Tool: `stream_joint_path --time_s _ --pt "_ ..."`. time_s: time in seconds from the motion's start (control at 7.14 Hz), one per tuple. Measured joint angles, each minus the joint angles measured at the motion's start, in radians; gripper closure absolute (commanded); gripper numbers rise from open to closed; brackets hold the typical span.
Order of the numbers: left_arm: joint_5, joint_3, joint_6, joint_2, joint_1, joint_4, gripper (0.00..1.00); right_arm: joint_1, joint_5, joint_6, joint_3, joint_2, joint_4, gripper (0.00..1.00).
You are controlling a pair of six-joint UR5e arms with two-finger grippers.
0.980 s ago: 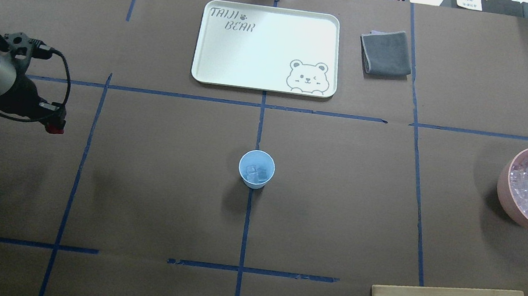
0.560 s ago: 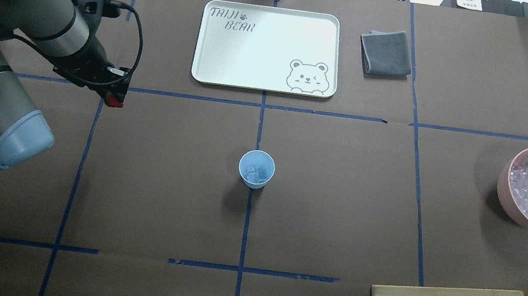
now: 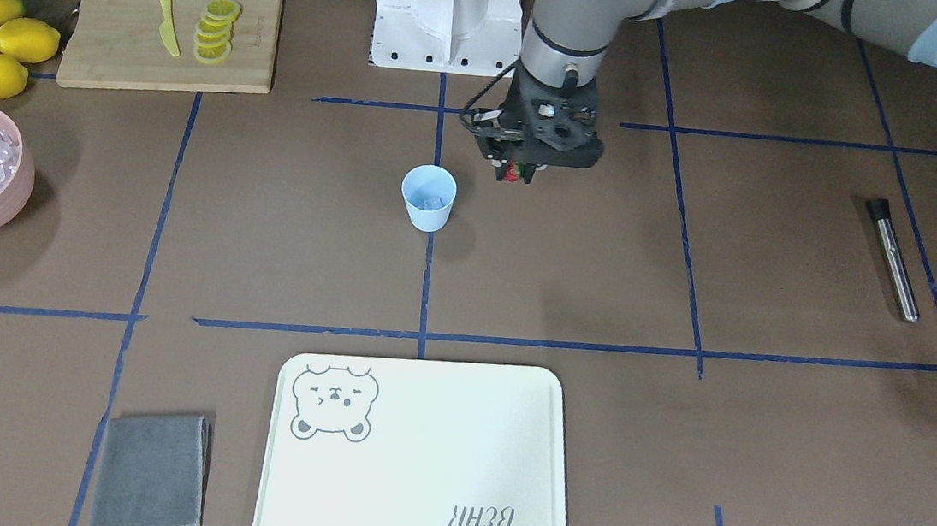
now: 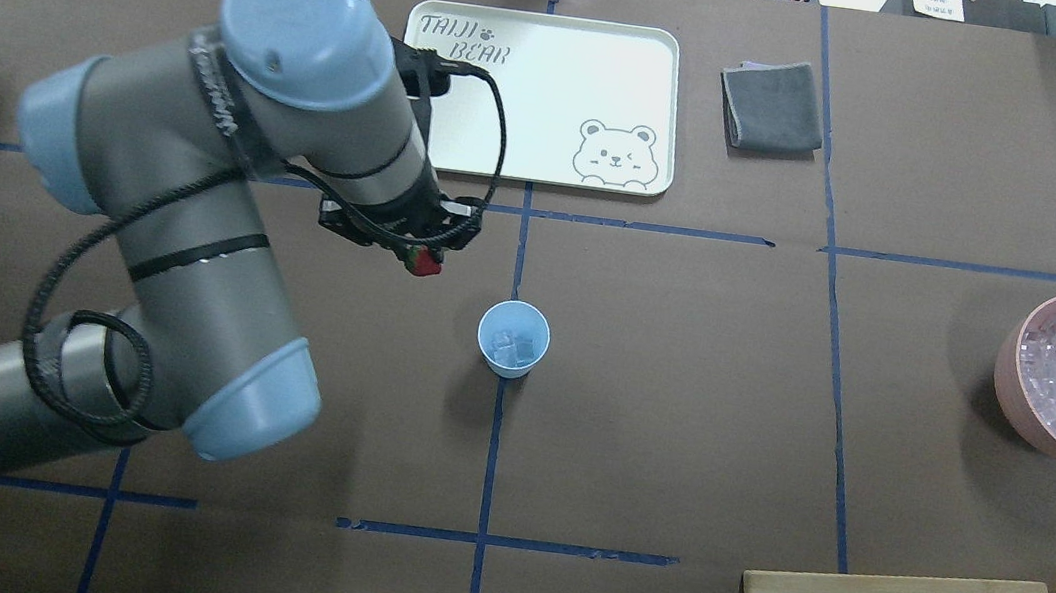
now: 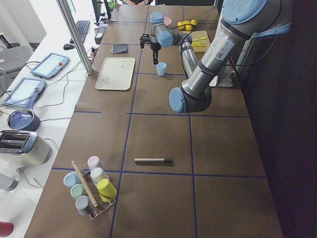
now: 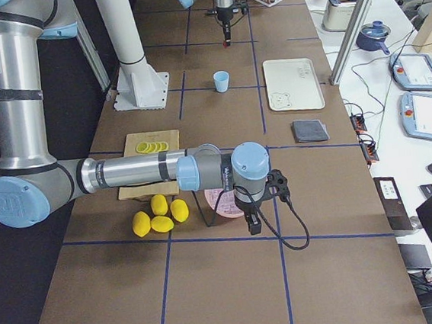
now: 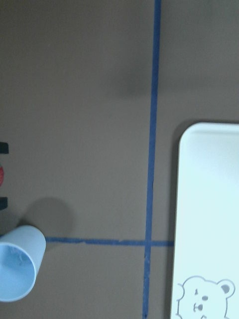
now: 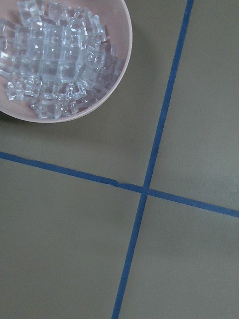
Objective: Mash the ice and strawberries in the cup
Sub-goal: 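Carry the strawberry with the left gripper over the light-blue cup, then open the left gripper to drop the strawberry into the cup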
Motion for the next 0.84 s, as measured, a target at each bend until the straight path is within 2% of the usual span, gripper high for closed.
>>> stream_joint_path --time_s 0.28,0.42,0.56,0.84 --pt "0.076 0.124 -0.08 -0.108 0.076 -0.019 1.0 -0.001 -0.001 0.0 -0.001 -0.005 0.0 0.0" --pt "0.094 0.156 -0.093 -0.129 0.09 -0.034 0.92 -0.001 -0.001 0.0 -0.001 -0.007 0.001 0.0" --pt "0.101 0.168 -0.096 -0.133 0.095 -0.04 0.03 -0.001 -0.001 0.0 -0.001 -0.007 0.001 0.0" --pt "0.105 0.17 -0.092 -0.126 0.097 -0.044 0.0 0.0 -0.002 0.0 -0.001 -0.008 0.001 0.0"
